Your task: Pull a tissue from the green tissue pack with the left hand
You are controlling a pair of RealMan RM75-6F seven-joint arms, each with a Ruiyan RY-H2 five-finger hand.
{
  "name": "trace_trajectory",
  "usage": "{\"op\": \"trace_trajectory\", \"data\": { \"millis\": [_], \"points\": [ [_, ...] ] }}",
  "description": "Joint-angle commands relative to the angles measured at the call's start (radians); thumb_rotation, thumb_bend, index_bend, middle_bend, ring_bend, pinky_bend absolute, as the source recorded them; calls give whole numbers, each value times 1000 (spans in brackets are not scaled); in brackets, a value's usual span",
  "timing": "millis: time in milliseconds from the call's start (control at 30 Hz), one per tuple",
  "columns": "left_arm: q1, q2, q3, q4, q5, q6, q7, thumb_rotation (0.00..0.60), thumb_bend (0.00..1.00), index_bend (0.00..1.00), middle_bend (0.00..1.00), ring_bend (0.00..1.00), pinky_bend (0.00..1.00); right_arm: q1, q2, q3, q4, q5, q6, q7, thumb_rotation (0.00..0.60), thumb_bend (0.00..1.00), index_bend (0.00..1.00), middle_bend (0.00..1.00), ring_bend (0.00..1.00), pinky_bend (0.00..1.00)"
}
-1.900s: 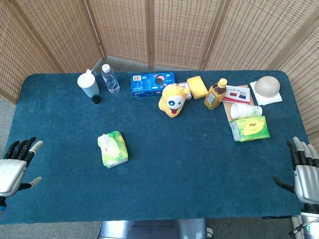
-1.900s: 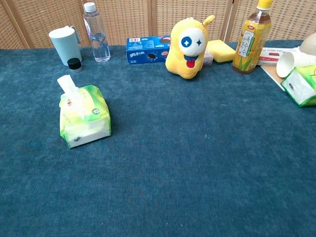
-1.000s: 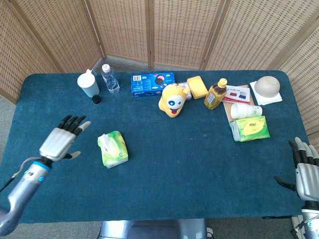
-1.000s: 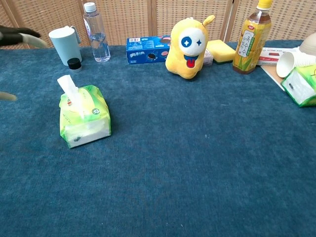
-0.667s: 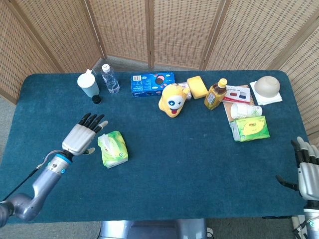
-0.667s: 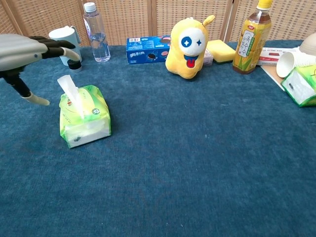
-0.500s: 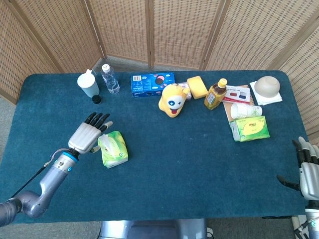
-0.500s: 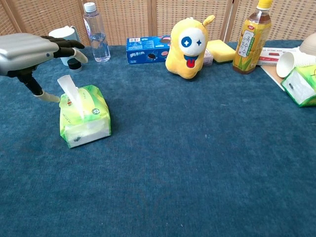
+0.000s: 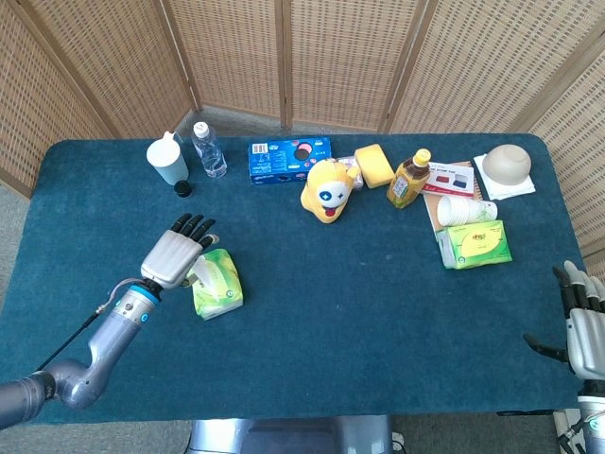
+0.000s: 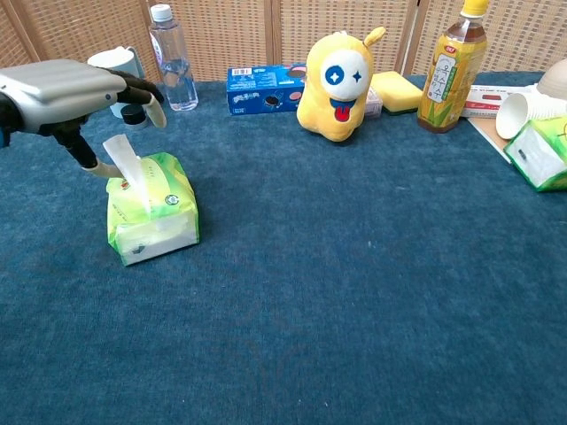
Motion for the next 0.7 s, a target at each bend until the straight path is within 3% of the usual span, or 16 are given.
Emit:
{"op": "trace_trajectory", "data": {
  "millis": [33,100,233,567,700],
  "points": [
    [-6,-22,3,10,2,18,12,600,188,372,329,265,300,1,2,1,0,5,-5,4,600,0,0,0,0,0],
    [-10,-34,7,16,5,27,26,600,199,415,379,324,404,2,3,1,0,6,-8,4,600,0,0,0,0,0],
    [-18,-49,13,20,2,33,43,600,237,464,430,403,487,5,4,-3,-2,3,-16,7,600,0,0,0,0,0],
    [-20,-70,27,46,58,86,30,600,392,756,722,673,744,6,11,-7,-7,1,-25,19,600,0,0,0,0,0],
    [-20,-76,48,63,86,90,22,600,406,814,789,731,834,6,14,-7,-10,2,-25,21,600,0,0,0,0,0]
  ]
}}
